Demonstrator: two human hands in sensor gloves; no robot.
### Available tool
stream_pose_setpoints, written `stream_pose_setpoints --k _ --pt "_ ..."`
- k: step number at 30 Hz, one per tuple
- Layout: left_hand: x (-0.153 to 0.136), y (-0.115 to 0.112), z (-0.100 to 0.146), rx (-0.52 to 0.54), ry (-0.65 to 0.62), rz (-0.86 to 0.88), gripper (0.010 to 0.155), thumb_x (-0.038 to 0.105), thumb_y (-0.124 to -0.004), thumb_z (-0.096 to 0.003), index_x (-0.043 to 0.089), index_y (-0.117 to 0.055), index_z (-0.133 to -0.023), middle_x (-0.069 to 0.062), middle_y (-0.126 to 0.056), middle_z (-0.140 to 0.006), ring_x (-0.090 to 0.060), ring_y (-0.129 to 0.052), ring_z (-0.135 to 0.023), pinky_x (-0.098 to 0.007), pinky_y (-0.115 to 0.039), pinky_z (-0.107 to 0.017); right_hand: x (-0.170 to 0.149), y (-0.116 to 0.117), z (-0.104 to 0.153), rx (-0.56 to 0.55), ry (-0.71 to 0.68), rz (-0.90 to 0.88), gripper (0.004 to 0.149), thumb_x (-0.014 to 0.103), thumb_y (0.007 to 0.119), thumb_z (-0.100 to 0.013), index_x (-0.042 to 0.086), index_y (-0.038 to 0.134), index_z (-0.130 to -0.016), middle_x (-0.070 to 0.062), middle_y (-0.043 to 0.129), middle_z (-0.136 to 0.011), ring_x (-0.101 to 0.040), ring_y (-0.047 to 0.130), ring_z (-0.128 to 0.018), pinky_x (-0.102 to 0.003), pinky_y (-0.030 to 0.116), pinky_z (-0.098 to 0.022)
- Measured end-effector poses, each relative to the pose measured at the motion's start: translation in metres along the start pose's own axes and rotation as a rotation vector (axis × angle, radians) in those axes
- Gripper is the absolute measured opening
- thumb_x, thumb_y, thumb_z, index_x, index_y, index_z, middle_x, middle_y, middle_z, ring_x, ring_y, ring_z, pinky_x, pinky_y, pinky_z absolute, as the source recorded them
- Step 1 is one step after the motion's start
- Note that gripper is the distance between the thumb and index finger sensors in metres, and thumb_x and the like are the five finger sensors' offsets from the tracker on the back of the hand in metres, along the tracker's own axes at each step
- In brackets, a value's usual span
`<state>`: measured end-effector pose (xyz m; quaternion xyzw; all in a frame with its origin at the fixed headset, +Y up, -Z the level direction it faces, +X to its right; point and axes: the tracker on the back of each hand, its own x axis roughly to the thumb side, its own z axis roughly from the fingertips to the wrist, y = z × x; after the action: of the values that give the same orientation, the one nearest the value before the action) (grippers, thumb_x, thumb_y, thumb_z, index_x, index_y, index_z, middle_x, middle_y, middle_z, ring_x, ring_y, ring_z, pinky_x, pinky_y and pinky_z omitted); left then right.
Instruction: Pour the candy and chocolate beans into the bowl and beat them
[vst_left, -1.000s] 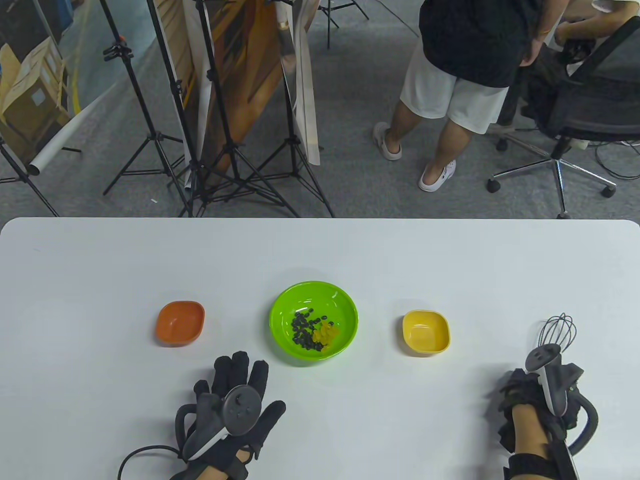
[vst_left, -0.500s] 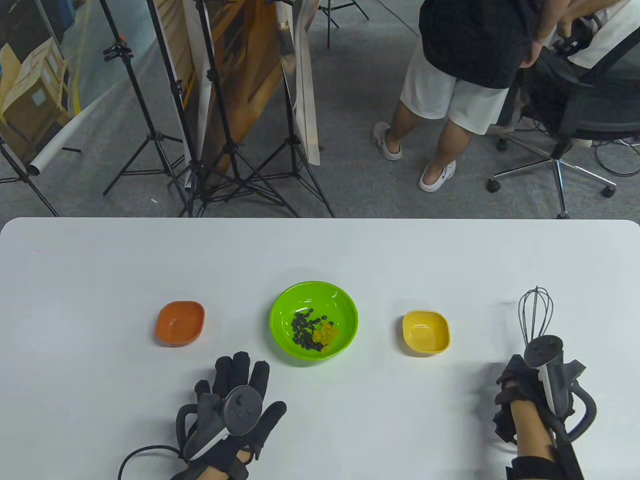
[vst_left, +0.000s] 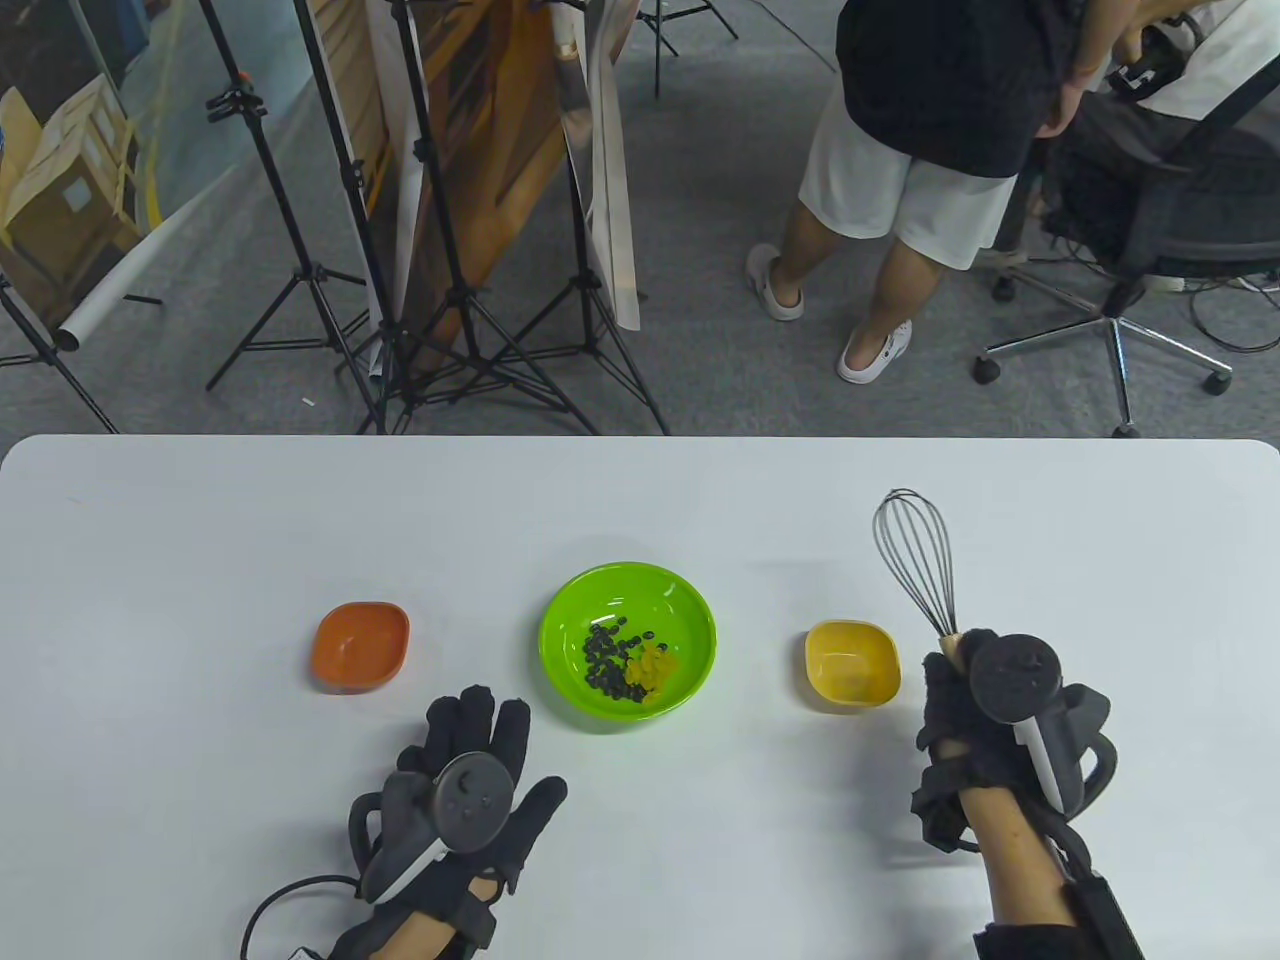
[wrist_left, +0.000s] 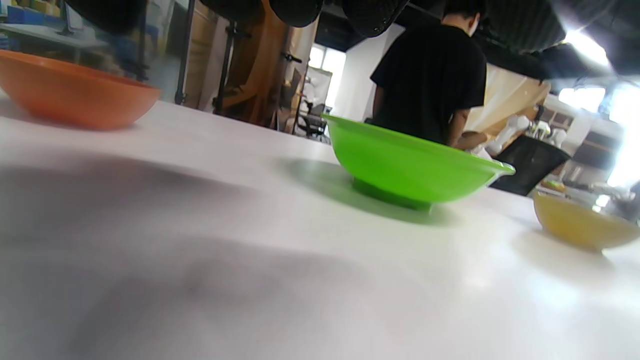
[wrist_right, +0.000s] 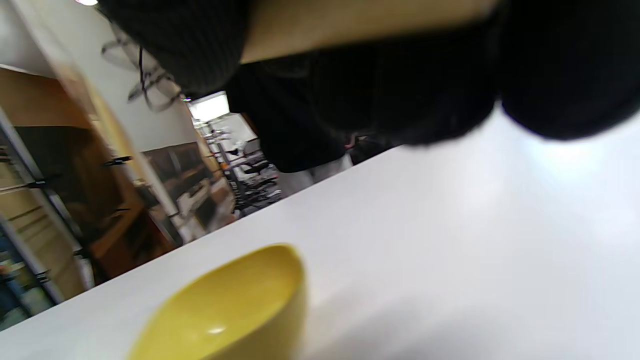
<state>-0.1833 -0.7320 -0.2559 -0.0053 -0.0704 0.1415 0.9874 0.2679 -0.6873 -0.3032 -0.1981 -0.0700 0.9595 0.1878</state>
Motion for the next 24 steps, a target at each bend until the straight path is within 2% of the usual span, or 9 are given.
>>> stream_pose_setpoints --k 4,8,11,14,16,18,21,24 --pt "-0.001 0.005 -0.023 0.059 0.021 0.035 0.084 0.066 -0.067 -0.0418 0.024 -0.041 -0.110 -0.018 -0.041 -0.118 -0.051 -0.064 -0.103 -0.063 -0.076 -0.062 0.026 0.000 0.010 -0.008 -0.124 0.015 0.054 0.048 0.074 -0.047 0.026 0.067 -0.096 -0.014 0.089 -0.069 -0.032 0.093 -0.038 -0.046 0.088 -0.019" --pt "-0.001 0.002 -0.052 0.091 0.075 0.065 0.084 0.067 -0.068 -0.0409 0.023 -0.044 -0.109 -0.018 -0.050 -0.115 -0.048 -0.083 -0.092 -0.052 -0.091 -0.049 0.053 0.007 0.021 0.026 -0.241 -0.042 0.054 0.054 0.075 -0.045 0.022 0.080 -0.089 -0.011 0.096 -0.055 -0.027 0.095 -0.021 -0.038 0.087 -0.006" --pt "-0.005 -0.008 -0.073 0.076 0.153 0.096 0.085 0.067 -0.068 -0.0406 0.022 -0.045 -0.108 -0.019 -0.057 -0.112 -0.045 -0.096 -0.077 -0.042 -0.096 -0.037 0.072 0.013 0.027 0.049 -0.289 -0.080 0.054 0.055 0.078 -0.044 0.018 0.088 -0.083 -0.011 0.100 -0.044 -0.025 0.094 -0.010 -0.036 0.085 0.002" --pt "-0.012 -0.017 -0.092 0.032 0.229 0.106 0.085 0.068 -0.068 -0.0404 0.020 -0.045 -0.107 -0.019 -0.067 -0.107 -0.040 -0.105 -0.061 -0.034 -0.096 -0.027 0.092 0.022 0.031 0.136 -0.326 -0.036 0.054 0.055 0.077 -0.045 0.016 0.090 -0.081 -0.011 0.102 -0.041 -0.025 0.094 -0.007 -0.036 0.085 0.004" --pt "-0.016 -0.022 -0.101 0.030 0.275 0.152 0.085 0.068 -0.068 -0.0402 0.018 -0.048 -0.106 -0.018 -0.078 -0.098 -0.035 -0.109 -0.047 -0.030 -0.095 -0.021 0.104 0.027 0.034 0.164 -0.343 0.010 0.053 0.055 0.079 -0.045 0.016 0.091 -0.080 -0.012 0.102 -0.041 -0.025 0.094 -0.007 -0.036 0.085 0.004" --pt "-0.020 -0.029 -0.110 -0.029 0.318 0.204 0.084 0.069 -0.068 -0.0403 0.018 -0.051 -0.105 -0.013 -0.091 -0.084 -0.032 -0.110 -0.038 -0.029 -0.094 -0.019 0.114 0.032 0.036 0.164 -0.348 0.053 0.053 0.054 0.082 -0.045 0.015 0.092 -0.079 -0.012 0.102 -0.041 -0.025 0.094 -0.006 -0.037 0.085 0.004" --pt "-0.028 -0.041 -0.120 -0.088 0.372 0.278 0.080 0.068 -0.067 -0.0407 0.016 -0.058 -0.101 -0.008 -0.099 -0.068 -0.028 -0.109 -0.032 -0.028 -0.092 -0.016 0.122 0.038 0.035 0.202 -0.327 0.151 0.053 0.054 0.084 -0.044 0.014 0.093 -0.078 -0.012 0.103 -0.042 -0.025 0.094 -0.006 -0.037 0.085 0.004" --pt "-0.033 -0.050 -0.123 -0.090 0.395 0.350 0.072 0.066 -0.068 -0.0413 0.015 -0.070 -0.092 -0.004 -0.103 -0.056 -0.026 -0.107 -0.021 -0.026 -0.090 -0.011 0.125 0.040 0.032 0.236 -0.327 0.125 0.053 0.053 0.085 -0.044 0.013 0.094 -0.077 -0.013 0.103 -0.041 -0.025 0.094 -0.006 -0.037 0.085 0.005"
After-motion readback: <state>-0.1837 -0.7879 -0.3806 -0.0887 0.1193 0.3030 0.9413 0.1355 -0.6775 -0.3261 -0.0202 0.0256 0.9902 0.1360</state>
